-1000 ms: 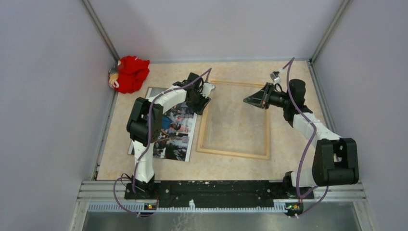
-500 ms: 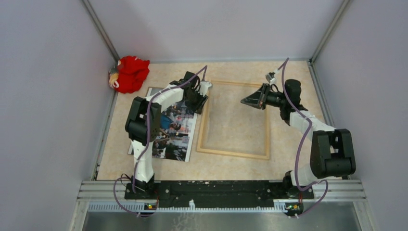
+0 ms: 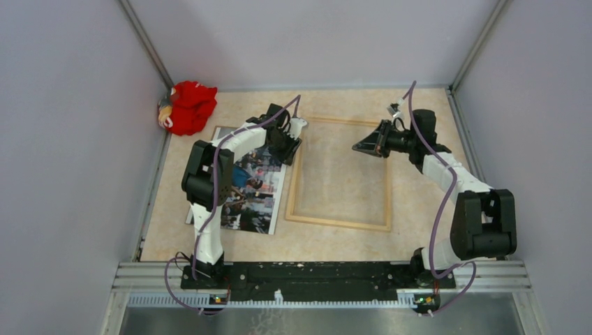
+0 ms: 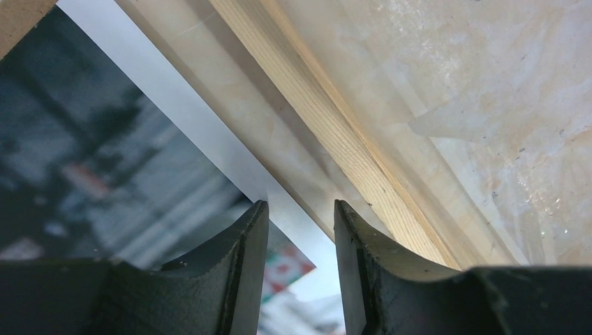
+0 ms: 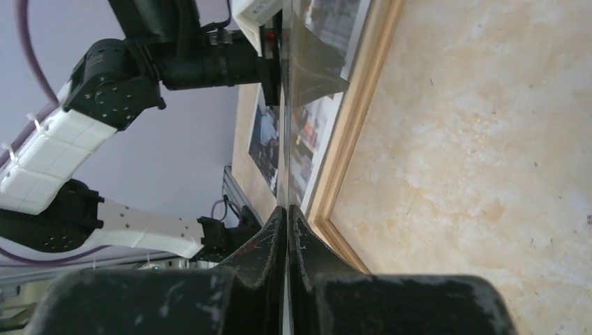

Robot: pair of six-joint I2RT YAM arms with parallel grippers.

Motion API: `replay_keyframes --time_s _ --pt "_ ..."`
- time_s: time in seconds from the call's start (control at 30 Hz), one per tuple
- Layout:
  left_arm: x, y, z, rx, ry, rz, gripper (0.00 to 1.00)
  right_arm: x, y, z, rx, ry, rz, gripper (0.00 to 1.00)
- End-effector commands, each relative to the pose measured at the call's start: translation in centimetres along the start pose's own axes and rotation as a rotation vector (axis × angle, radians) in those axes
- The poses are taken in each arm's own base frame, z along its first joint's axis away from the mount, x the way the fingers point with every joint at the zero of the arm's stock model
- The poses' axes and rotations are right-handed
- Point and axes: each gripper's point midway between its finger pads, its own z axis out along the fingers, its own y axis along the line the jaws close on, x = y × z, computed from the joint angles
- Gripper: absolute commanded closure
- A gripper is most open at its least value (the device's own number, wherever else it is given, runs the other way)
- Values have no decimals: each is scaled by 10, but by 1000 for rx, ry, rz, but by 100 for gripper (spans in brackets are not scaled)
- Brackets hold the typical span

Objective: Put the photo into the frame

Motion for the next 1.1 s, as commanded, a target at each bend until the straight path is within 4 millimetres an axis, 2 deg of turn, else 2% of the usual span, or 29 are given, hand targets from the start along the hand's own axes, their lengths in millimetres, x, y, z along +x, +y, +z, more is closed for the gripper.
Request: replay_keyframes --time_s 0.0,0.07,0.23,0.53,0.77,1.07 --pt "26 -12 4 54 83 -37 54 2 -7 -4 60 -5 16 100" --pt "28 -15 5 63 85 -41 55 3 -7 -2 45 -15 79 100" --pt "29 -19 6 87 78 -45 56 3 -4 -1 26 -43 107 100" --pt "31 -25 8 115 80 -53 58 7 -13 0 40 -89 198 100" --pt "34 -27 7 121 85 -55 58 -2 -14 5 25 -113 250 100" --pt "34 -26 7 119 84 -51 59 -24 5 6 -20 -164 290 100"
